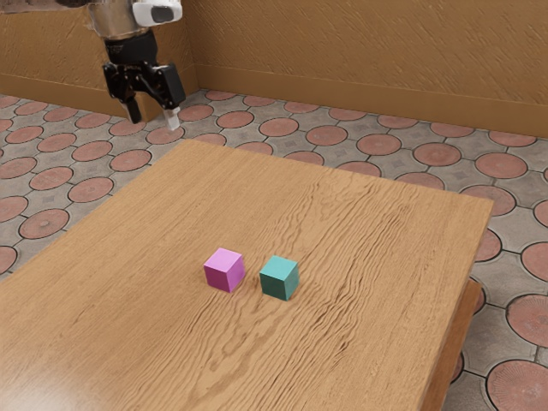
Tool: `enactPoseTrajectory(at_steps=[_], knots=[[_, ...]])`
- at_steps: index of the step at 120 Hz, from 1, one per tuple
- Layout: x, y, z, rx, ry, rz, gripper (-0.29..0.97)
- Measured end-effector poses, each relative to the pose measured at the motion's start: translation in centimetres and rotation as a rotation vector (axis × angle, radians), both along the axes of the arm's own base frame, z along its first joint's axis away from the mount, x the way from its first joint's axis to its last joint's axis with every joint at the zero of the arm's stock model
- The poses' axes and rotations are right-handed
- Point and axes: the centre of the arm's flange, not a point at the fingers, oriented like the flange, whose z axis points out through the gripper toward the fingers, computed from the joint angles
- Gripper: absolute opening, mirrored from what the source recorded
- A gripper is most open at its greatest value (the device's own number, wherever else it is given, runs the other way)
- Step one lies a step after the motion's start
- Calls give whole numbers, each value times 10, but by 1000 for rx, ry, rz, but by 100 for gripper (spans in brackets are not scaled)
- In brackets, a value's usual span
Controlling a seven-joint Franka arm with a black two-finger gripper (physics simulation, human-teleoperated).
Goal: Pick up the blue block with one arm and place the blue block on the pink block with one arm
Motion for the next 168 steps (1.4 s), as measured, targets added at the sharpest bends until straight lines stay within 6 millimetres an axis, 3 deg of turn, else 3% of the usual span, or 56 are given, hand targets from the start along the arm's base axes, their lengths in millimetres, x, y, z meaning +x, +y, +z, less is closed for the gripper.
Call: enactPoseTrajectory(at_steps=[15,24,28,36,43,55,67,94,111,125,144,168], knots=[[18,7,-39,-9,39,35,68],[55,35,-106,0,109,93,68],[68,38,-135,0,126,100,68],[76,17,-190,1,144,77,68],[77,-9,-221,14,129,48,68],[79,-28,-256,27,78,53,68],[93,-38,-286,25,18,78,68],[114,-83,-321,33,-109,62,68],[119,-103,-341,24,-145,75,68],[122,-112,-369,22,-148,89,68],[119,-114,-381,44,-166,99,68],[108,-135,-387,58,-179,70,68]])
